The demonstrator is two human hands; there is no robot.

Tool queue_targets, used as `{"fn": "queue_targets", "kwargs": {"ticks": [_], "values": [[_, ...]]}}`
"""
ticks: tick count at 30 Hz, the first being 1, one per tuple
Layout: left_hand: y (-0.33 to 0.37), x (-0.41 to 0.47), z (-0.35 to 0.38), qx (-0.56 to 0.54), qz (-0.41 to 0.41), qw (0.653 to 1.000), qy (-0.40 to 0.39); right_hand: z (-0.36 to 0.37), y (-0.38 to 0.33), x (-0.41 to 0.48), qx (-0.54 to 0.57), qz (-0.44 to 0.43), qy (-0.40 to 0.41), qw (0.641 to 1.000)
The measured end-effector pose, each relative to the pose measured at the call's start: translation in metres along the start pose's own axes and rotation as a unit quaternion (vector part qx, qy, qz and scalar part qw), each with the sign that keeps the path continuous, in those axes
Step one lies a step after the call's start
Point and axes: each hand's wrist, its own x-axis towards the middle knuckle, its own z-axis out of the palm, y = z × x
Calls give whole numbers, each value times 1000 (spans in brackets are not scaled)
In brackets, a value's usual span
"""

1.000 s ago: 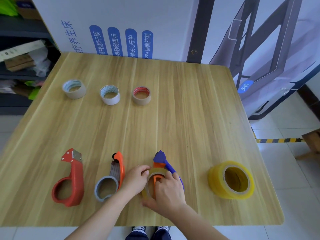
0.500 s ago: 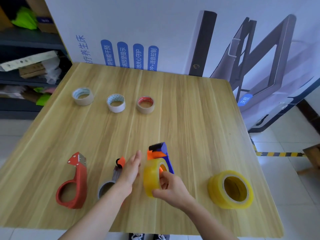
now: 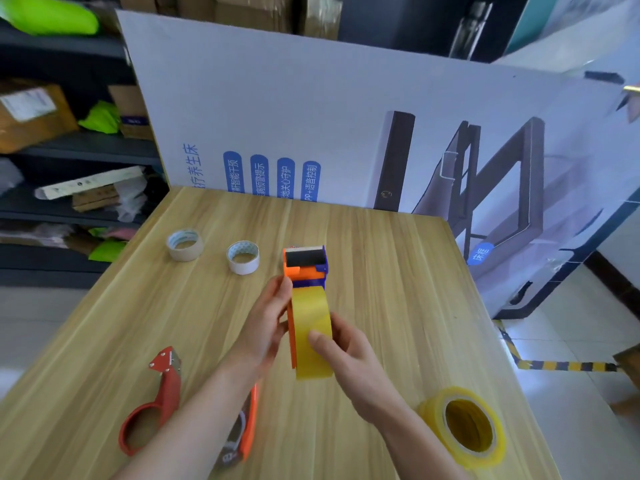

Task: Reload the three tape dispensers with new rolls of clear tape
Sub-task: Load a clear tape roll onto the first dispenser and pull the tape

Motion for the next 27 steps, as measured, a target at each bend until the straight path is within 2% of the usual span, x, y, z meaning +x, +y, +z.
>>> {"fn": "queue_targets", "kwargs": {"ticks": [5,14,18,21,24,27], "values": [[39,-16,18,-1,114,993,-17,11,-28,-4,-3,-76,27,997],[75,-34,24,69,221,969,-91,20,-64,-7,44,-119,52,991],[89,-37,27,117,281,948,-89,24,-75,-5,21,-152,80,985],[97,-41,29,201,353,913,-44,26,-79,-2,-51,-172,114,977],[109,-44,27,309,439,843,39,25,-80,0,-91,-190,123,970],[117,-46,26,396,469,787,63,23,-80,1,-135,-201,125,962]]}}
